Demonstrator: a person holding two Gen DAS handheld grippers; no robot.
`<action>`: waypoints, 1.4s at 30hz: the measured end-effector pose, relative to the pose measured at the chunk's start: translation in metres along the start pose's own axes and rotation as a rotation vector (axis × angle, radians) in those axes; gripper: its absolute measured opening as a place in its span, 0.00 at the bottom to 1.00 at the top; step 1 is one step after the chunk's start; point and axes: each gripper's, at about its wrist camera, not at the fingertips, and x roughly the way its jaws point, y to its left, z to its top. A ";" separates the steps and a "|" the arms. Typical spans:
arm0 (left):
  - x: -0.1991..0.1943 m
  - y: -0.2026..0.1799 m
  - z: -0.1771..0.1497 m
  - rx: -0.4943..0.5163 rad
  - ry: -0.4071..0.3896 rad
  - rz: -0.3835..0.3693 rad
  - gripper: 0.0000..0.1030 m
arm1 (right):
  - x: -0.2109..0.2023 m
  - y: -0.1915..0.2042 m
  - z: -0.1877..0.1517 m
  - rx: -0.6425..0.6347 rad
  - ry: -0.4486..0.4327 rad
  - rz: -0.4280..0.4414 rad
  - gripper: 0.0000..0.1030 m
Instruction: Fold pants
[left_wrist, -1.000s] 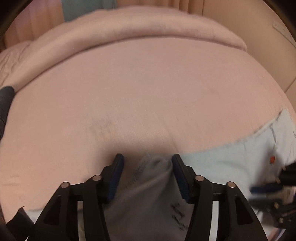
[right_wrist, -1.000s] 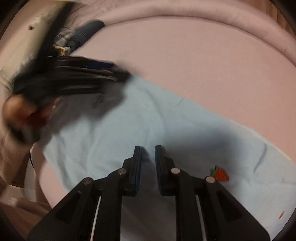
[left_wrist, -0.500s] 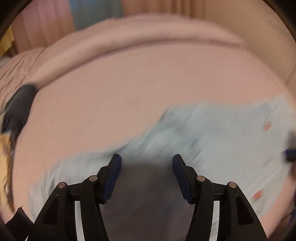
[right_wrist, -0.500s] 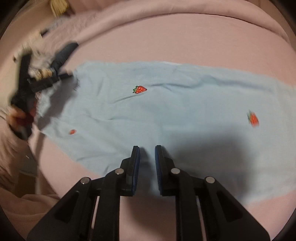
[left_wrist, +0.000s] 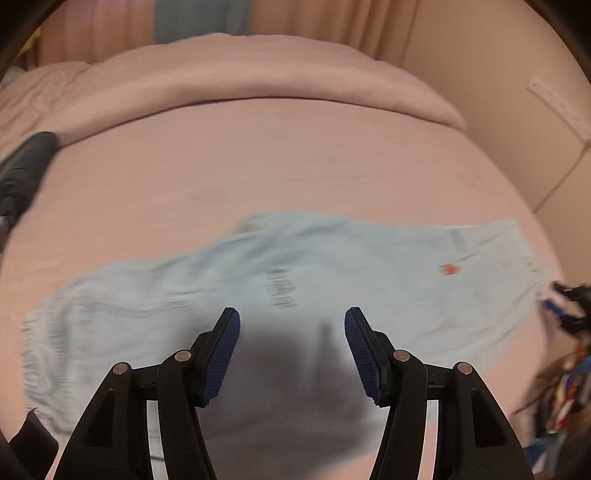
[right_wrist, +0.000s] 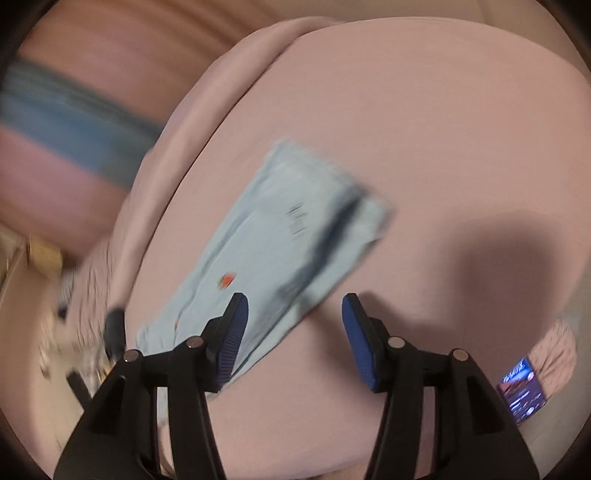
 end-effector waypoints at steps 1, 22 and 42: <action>0.003 -0.008 0.002 0.000 0.008 -0.024 0.57 | 0.002 -0.005 0.001 0.022 -0.013 -0.004 0.53; 0.054 -0.109 0.010 -0.036 0.185 -0.191 0.57 | 0.022 -0.022 0.021 0.119 -0.125 0.086 0.11; 0.079 -0.127 0.018 -0.120 0.238 -0.383 0.57 | 0.003 0.050 0.031 -0.184 -0.176 0.095 0.10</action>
